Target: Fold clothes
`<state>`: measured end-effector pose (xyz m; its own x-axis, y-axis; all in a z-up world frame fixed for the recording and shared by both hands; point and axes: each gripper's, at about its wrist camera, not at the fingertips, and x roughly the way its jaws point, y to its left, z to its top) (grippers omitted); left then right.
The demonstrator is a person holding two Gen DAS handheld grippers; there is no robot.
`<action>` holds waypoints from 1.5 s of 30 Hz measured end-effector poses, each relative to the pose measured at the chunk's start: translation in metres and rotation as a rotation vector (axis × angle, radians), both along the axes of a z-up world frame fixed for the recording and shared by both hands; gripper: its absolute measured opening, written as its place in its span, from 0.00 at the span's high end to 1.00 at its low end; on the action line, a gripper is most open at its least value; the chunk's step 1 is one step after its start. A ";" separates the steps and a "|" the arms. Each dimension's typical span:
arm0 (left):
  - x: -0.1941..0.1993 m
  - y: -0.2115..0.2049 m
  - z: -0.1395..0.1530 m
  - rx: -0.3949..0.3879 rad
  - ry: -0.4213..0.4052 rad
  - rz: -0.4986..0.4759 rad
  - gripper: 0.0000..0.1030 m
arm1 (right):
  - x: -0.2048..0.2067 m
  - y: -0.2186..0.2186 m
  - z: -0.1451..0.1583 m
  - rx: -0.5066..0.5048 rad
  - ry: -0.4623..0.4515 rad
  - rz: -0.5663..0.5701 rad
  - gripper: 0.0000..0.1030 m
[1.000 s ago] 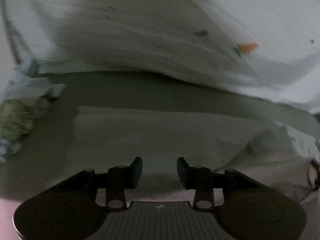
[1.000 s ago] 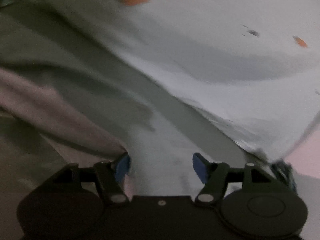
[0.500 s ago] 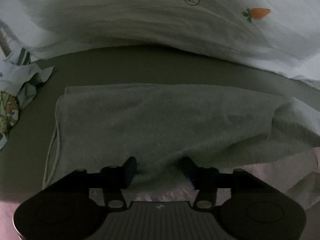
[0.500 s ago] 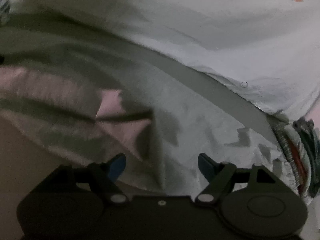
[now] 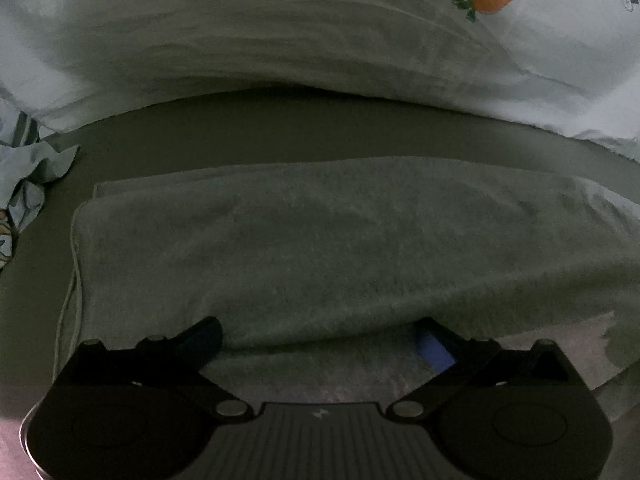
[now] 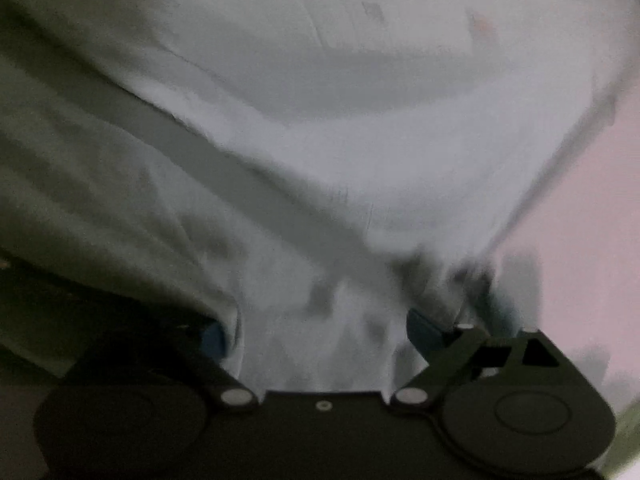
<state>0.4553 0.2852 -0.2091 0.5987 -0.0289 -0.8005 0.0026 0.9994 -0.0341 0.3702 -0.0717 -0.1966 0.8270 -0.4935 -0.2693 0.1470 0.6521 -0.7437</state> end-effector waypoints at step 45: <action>0.013 -0.005 -0.004 0.007 0.007 -0.006 0.00 | -0.003 -0.032 -0.012 0.401 0.168 -0.177 0.07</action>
